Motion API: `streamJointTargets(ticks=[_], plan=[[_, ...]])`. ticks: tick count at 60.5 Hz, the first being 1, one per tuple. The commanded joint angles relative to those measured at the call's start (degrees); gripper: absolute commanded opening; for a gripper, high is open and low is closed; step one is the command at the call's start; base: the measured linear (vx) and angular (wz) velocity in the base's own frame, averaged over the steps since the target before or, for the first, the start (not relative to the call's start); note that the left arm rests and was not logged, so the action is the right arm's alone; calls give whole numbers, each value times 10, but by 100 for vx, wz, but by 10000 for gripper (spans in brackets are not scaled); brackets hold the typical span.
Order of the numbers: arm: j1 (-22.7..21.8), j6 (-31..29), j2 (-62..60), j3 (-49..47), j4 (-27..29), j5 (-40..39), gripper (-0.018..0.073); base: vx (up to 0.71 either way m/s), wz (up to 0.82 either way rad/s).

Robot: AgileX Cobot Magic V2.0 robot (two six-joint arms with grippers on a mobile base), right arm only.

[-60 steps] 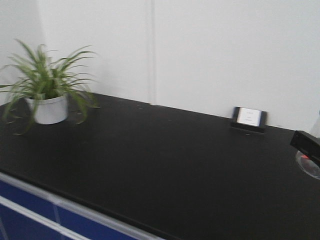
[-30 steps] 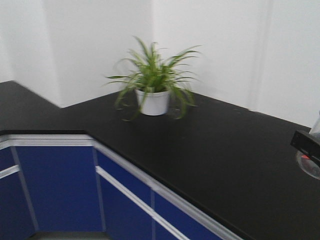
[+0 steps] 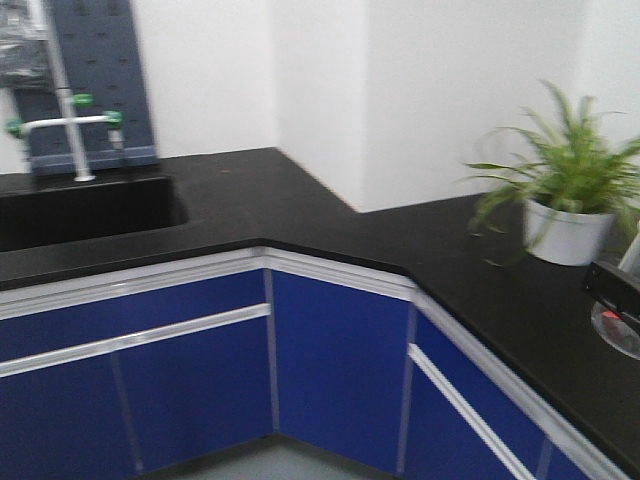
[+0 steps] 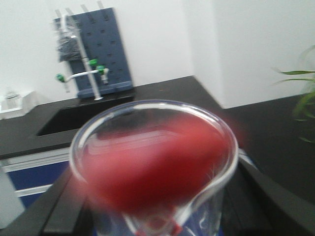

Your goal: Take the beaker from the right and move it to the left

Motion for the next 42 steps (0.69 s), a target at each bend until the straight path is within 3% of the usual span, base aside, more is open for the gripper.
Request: streamJointTargets(ticks=[1,42], plan=[[-2,-1,-4,-19,-19,12,-1,15,72],[-2,-1,-4,-19,-19,12,-1,19,77]])
